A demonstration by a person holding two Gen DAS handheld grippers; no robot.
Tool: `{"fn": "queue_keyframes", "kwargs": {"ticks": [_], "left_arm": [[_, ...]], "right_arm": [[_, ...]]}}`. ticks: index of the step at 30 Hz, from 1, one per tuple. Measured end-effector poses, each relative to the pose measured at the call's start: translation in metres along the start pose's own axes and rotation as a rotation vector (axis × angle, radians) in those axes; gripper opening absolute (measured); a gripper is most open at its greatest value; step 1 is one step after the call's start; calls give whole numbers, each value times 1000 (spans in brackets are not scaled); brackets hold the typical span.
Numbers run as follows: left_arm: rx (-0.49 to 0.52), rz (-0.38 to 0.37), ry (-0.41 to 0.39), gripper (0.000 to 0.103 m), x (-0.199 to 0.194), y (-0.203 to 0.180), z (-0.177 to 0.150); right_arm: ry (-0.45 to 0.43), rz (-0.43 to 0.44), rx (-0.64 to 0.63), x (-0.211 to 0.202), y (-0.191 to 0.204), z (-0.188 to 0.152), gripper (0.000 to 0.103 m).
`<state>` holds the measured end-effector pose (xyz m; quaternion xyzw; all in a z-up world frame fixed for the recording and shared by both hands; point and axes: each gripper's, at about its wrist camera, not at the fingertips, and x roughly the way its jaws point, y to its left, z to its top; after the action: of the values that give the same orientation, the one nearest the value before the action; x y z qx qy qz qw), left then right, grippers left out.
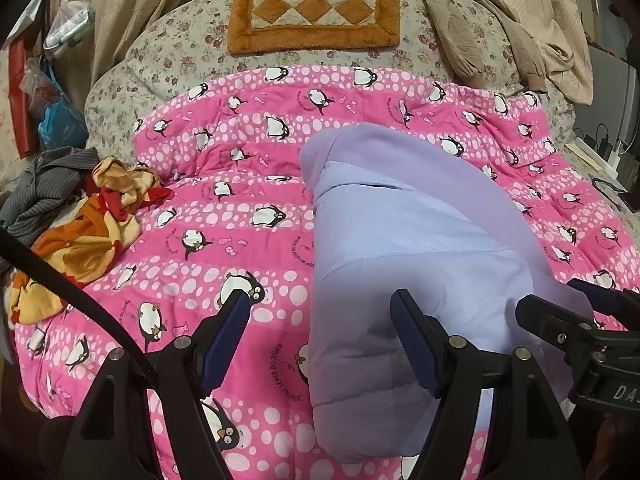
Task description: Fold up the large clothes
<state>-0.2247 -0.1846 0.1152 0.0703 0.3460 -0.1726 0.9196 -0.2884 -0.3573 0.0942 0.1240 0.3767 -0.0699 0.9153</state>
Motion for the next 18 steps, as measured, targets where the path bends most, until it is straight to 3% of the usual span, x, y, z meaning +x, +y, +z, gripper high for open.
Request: {"fn": "queue_keyframes", "kwargs": {"ticks": [18], "left_arm": [[8,-32,2,45,7,0,1]], "right_arm": [[16,-8,-8,4,2,1,92]]}}
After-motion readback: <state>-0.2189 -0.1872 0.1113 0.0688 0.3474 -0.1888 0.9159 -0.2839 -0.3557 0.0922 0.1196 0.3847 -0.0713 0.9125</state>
